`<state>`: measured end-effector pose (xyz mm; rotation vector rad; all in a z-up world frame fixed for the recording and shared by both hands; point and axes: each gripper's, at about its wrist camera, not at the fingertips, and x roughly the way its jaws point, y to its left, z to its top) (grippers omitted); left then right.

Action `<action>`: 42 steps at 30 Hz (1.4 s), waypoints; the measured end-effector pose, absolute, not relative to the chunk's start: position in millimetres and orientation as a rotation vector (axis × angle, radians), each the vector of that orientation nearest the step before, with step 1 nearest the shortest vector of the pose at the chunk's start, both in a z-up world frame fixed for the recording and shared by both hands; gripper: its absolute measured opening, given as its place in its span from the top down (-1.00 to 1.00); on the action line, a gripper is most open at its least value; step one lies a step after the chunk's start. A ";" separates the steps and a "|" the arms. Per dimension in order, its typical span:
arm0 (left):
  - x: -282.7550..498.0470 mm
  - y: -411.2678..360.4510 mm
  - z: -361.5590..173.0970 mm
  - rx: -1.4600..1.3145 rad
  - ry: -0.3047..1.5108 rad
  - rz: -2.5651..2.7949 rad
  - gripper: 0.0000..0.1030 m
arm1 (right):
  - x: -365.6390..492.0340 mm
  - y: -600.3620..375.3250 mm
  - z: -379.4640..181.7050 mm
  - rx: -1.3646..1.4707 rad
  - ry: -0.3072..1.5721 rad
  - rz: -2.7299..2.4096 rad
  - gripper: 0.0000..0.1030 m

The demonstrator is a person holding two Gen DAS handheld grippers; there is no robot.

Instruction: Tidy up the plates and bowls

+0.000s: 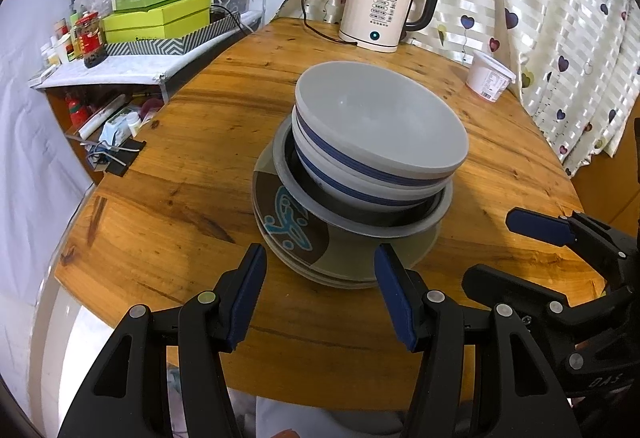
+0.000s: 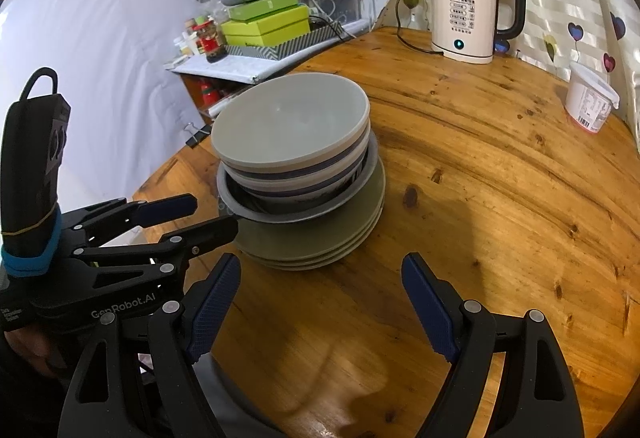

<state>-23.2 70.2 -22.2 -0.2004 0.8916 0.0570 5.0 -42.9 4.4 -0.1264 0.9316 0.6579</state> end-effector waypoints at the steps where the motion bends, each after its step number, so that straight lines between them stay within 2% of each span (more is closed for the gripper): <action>1: -23.2 69.9 -22.5 -0.199 0.893 0.059 -0.11 | 5.0 -42.9 4.3 -0.127 0.932 0.658 -0.62; 42: -35.8 72.3 -22.8 -0.206 0.899 0.070 -0.11 | -3.7 -40.9 10.3 -0.142 0.916 0.657 -0.62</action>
